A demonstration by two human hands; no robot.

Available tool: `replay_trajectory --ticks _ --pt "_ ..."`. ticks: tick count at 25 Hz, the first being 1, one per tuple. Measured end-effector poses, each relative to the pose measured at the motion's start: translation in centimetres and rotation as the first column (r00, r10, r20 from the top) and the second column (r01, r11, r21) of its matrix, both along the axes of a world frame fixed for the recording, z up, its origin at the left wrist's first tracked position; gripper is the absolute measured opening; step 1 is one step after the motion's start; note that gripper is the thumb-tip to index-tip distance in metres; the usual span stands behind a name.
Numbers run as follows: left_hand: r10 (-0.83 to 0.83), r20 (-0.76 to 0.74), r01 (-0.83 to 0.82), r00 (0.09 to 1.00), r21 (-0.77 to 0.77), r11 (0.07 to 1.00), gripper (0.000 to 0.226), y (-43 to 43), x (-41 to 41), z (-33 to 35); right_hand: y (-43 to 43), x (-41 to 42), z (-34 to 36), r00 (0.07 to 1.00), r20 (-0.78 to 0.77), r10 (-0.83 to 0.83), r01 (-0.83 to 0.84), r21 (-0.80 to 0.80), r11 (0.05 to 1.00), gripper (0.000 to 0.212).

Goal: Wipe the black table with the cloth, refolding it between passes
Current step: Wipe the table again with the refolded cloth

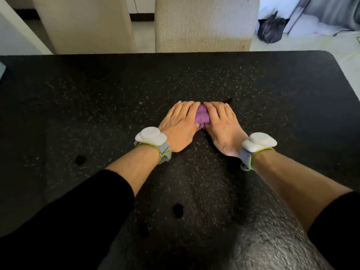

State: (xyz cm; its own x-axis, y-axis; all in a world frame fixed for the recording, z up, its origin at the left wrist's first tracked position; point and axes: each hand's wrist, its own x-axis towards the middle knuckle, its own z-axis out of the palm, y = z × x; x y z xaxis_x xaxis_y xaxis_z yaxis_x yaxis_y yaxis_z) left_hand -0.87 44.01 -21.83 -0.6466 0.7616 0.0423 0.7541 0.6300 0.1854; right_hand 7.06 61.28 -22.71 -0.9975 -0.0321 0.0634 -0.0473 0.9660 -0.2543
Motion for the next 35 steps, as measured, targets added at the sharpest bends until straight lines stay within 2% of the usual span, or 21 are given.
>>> replay_trajectory --ticks 7,17,26,31,35 --pt "0.004 -0.018 -0.004 1.000 0.004 1.000 0.064 -0.1 0.6 0.3 -0.5 0.5 0.3 0.999 0.030 -0.045 0.045 -0.013 0.999 0.064" --pt "0.014 -0.007 -0.014 1.000 -0.037 0.999 0.066 -4.1 13.7 0.9 -3.3 13.0 1.4 0.994 0.085 0.067 -0.067 0.002 0.998 0.064" --pt "-0.002 -0.029 0.000 1.000 -0.058 0.998 0.065 -3.2 24.0 0.4 -1.9 23.5 1.3 0.993 0.084 0.087 -0.090 0.027 0.996 0.064" --pt "-0.033 -0.005 0.032 0.999 -0.084 0.996 0.065 -2.6 24.5 1.0 -0.9 24.1 1.0 0.991 0.091 0.097 -0.101 0.039 0.994 0.066" --pt "-0.018 0.012 0.019 1.000 -0.041 0.999 0.065 -1.7 22.6 1.0 -0.1 21.7 0.9 0.992 0.073 0.104 -0.106 0.030 0.994 0.065"
